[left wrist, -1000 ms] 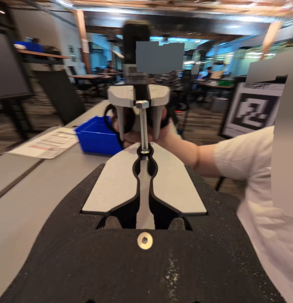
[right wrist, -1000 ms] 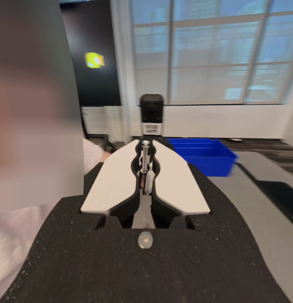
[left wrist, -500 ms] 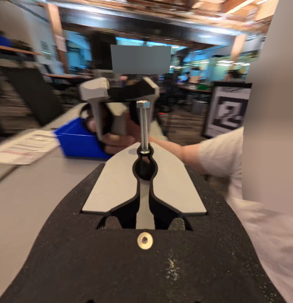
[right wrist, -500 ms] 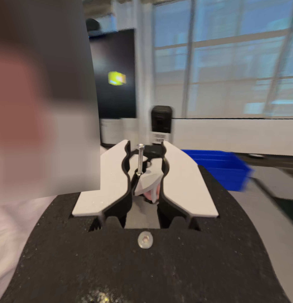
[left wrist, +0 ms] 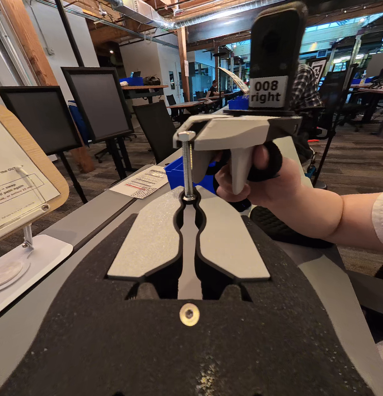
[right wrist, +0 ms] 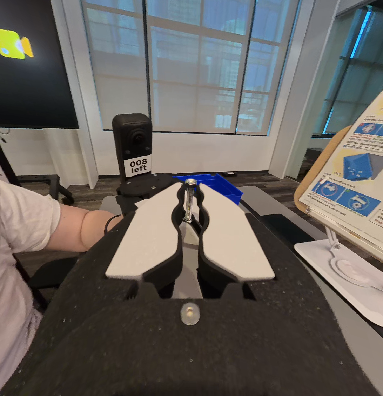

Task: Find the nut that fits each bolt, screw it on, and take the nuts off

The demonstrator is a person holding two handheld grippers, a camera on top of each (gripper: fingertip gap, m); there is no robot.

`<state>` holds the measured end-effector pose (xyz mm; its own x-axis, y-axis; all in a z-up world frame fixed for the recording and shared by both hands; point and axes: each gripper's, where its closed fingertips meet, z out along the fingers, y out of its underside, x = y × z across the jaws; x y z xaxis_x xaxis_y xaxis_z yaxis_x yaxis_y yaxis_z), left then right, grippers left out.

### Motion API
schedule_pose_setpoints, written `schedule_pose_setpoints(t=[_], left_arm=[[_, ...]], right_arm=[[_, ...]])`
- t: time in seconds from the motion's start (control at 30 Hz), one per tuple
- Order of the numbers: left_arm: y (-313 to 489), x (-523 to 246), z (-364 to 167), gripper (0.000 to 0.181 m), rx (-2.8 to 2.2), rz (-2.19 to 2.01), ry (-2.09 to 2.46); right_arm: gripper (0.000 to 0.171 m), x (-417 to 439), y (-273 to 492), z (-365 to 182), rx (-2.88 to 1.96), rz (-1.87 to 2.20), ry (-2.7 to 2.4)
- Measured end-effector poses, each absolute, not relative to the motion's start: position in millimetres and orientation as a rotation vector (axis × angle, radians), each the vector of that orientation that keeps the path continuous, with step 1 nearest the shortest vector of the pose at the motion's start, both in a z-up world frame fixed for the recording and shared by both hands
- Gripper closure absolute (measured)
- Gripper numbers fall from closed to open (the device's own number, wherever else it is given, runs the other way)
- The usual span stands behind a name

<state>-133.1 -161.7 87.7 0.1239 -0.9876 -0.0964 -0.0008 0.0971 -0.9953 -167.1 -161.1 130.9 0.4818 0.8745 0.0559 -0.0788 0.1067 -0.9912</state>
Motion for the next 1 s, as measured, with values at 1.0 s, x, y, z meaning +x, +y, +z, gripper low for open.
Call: schedule_pose_setpoints(t=[1.0], left_arm=[[-166,-134,95,0.177,-1.156,-1.153,1.138]], right_arm=[[0.140,-160,-161,143,-1.244,0.741,-0.738]])
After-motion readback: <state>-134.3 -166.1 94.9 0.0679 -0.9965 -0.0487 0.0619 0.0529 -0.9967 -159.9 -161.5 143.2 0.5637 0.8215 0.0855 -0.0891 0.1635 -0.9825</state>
